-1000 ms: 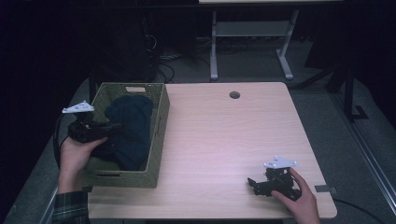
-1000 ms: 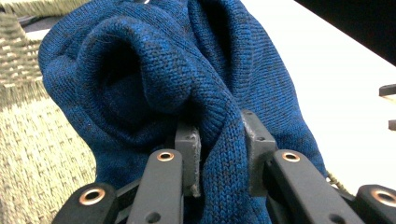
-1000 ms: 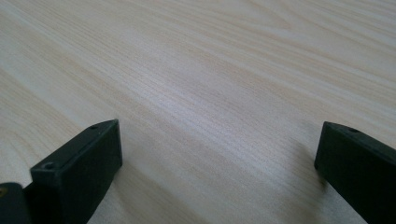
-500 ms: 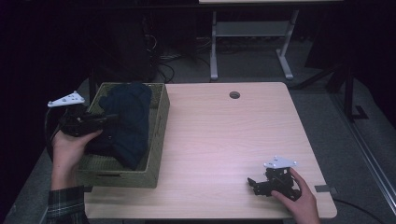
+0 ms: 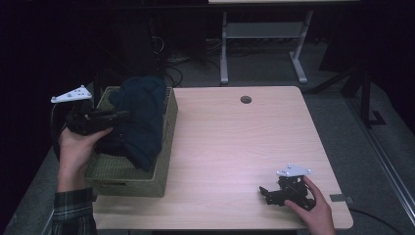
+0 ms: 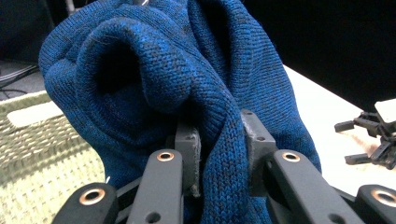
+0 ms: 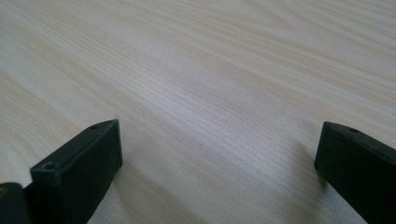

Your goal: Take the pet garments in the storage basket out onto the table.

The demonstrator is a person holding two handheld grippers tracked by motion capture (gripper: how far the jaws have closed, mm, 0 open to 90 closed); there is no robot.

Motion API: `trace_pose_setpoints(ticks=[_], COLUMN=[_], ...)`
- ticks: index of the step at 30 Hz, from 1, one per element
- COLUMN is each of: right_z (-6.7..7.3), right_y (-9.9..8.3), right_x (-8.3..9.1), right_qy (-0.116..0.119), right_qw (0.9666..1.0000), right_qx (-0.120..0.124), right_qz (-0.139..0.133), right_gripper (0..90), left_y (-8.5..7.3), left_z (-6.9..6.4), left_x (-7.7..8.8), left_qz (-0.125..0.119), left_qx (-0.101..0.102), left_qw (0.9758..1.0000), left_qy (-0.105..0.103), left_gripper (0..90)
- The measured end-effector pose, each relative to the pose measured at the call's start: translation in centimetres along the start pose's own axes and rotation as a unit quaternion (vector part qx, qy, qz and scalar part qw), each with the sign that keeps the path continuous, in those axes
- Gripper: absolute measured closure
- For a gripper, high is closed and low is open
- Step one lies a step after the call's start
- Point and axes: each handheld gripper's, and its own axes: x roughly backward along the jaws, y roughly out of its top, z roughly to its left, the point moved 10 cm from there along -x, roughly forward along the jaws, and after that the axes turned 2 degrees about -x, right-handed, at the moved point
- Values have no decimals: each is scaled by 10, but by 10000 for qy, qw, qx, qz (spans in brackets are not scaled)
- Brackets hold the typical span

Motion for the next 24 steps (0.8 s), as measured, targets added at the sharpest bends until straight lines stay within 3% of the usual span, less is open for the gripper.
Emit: trace_pose_setpoints(ticks=[9, 24], right_z=[0, 0], right_y=[0, 0], right_x=[0, 0], right_qy=[3, 6], right_qw=[10000, 10000], right_qx=[7, -6], right_qz=[-3, -4], right_gripper=[4, 4], left_y=[16, 49], left_z=[-9, -34], left_x=[-3, -12], left_qz=[-80, -262], left_qx=[-83, -265], left_qw=[9999, 9986], left_qy=[-103, -383], left_gripper=[723, 723])
